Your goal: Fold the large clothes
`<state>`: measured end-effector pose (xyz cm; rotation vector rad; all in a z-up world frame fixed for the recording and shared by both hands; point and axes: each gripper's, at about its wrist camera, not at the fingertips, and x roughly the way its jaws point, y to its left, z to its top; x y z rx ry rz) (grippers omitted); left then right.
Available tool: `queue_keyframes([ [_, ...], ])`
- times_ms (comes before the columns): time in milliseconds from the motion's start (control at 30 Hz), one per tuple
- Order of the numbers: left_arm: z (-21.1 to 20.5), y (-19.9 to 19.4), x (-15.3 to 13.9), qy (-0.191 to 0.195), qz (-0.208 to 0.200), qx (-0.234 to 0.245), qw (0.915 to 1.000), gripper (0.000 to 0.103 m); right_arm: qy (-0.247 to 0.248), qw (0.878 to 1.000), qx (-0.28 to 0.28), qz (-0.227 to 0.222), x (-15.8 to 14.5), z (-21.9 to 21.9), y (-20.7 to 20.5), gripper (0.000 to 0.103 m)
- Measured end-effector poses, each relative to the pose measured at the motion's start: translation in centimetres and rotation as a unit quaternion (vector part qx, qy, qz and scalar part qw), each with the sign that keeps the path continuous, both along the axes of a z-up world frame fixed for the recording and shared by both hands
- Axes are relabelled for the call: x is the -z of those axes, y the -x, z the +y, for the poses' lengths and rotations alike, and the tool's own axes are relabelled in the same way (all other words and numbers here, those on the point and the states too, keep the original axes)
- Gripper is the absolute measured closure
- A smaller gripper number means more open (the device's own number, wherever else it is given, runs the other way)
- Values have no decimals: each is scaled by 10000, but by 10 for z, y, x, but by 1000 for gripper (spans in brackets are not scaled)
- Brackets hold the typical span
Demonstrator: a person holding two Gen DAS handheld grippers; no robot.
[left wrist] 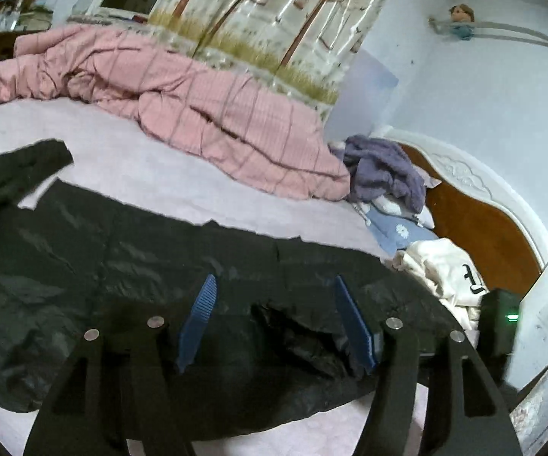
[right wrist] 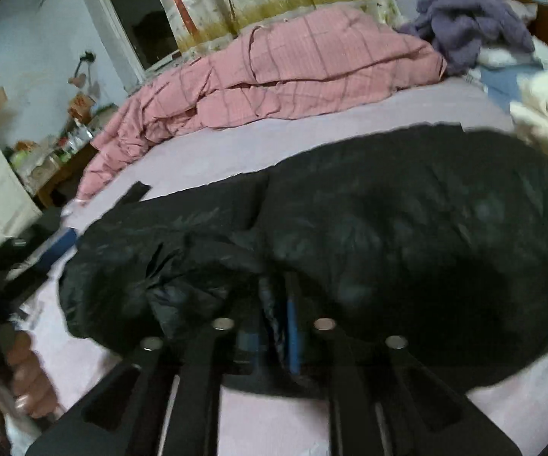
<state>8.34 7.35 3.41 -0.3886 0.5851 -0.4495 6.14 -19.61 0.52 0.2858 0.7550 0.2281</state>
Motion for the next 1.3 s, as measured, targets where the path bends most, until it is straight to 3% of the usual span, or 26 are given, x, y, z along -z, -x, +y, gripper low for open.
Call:
queue_keyframes([
  [67, -7, 1, 4, -205, -41, -119, 9997, 40, 195, 9998, -5, -87, -4, -5, 7, 54],
  [133, -15, 0, 7, -365, -123, -145, 9992, 40, 416, 9977, 286, -446, -14, -16, 18, 48],
  [267, -32, 3, 11, -569, -358, 66, 9977, 36, 487, 9963, 380, -595, -25, -34, 27, 47],
  [300, -36, 5, 11, -593, -415, 138, 9973, 29, 430, 9960, 441, -643, -28, -40, 30, 47],
  [400, -45, 9, 13, -519, -554, 291, 9967, 17, 243, 9944, 634, -810, -40, -57, 38, 46],
  [533, -54, 9, 15, -393, -553, 375, 9970, 12, 114, 9903, 890, -1066, -54, -79, 46, 44],
  [667, -58, 7, 17, -418, -519, 325, 9972, 12, -25, 9853, 1118, -1293, -64, -101, 54, 40],
  [1033, -49, -1, 17, -458, -316, 271, 9981, 10, 541, 9829, 1511, -900, -47, -117, 39, 40],
  [1300, -50, -7, 26, -475, 12, 642, 9968, 10, 671, 9824, 1589, -716, -44, -122, 38, 40],
])
